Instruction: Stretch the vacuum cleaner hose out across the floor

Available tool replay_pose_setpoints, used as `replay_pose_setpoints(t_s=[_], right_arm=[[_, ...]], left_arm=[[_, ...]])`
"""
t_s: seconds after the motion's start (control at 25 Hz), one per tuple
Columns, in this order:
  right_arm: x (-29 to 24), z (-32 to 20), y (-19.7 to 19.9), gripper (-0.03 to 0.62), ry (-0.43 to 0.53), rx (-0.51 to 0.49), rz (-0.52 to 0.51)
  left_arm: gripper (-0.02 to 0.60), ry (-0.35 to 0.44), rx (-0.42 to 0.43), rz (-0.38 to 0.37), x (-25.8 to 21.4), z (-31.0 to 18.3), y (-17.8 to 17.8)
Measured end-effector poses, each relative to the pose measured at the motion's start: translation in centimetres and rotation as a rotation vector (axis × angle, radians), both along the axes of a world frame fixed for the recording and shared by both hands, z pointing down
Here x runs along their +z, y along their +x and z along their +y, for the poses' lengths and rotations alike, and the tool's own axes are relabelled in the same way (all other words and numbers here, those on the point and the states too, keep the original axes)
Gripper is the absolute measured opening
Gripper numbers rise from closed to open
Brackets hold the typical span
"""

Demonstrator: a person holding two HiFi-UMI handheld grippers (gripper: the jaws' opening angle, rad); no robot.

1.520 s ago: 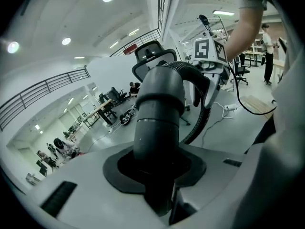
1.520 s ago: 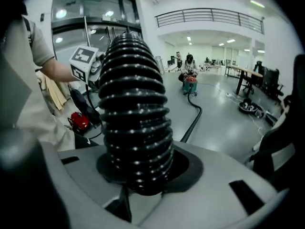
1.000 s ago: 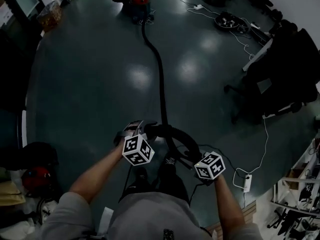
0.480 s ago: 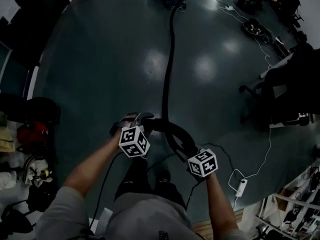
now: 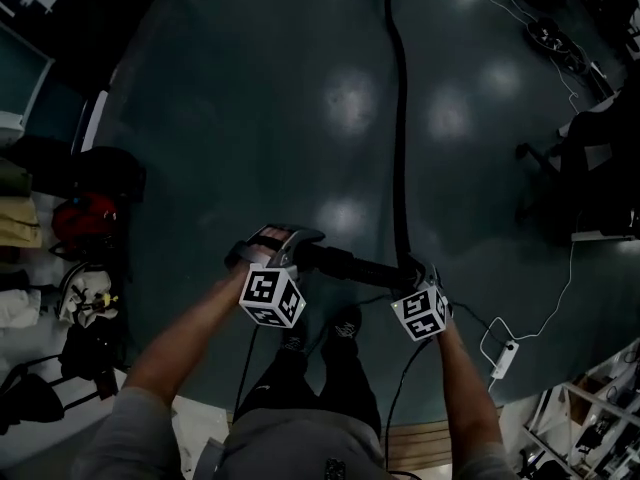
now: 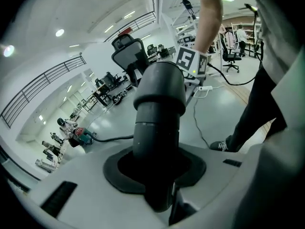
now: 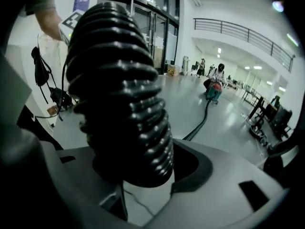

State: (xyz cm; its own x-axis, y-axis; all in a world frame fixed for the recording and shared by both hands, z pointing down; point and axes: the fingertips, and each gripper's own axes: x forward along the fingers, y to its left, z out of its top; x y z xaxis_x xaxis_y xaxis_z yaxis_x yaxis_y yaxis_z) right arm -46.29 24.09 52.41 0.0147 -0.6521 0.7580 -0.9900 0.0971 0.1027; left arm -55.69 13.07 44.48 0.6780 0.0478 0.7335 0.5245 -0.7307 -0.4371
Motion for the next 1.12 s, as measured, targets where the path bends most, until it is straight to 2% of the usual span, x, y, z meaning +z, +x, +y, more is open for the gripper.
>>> replay_pose_setpoints(t_s=[0.12,0.24,0.36,0.44,0.52,0.64,0.8,0.96,1.12], right_arm=[[-0.8,0.9,-0.7,0.249,0.015,-0.016,0.101],[-1.7,2.6,-1.4,0.264,-0.035,0.017,0.155],[-3.2,4.8,-3.6,0.264,-0.059,0.101,0.116],[-4.9,5.1,-6.8,0.264,-0.043,0.102,0.07],[-7.0,4.3,-11.3,0.264,-0.024,0.022,0.024],[-9.8,2.6,-18.4,0.264,-0.026,-0.184,-0.038],[-9.6,0.5,-25.7,0.264,-0.097,-0.412,-0.086],[-5.9,-1.2,-28.7,0.267,-0.215,-0.551,-0.048],[-3.7,-1.5,-30.1,0.267,-0.348,-0.682,0.014]], left_arm=[[0.118,-0.023,0.025,-0.024,0.3,1.9,-3.1],[0.118,-0.046,0.032,-0.044,0.3,3.3,-6.1],[0.118,-0.06,0.012,-0.07,0.9,3.6,-9.8],[0.118,-0.052,0.017,-0.079,1.4,3.8,-12.1],[0.118,-0.026,0.031,-0.081,1.9,4.2,-13.9],[0.117,0.028,0.064,-0.093,3.0,5.7,-15.5],[0.117,0.064,0.068,-0.112,4.4,7.1,-17.5],[0.117,0.057,0.065,-0.123,5.3,7.9,-19.5],[0.117,0.038,0.009,-0.117,5.6,7.8,-20.5]])
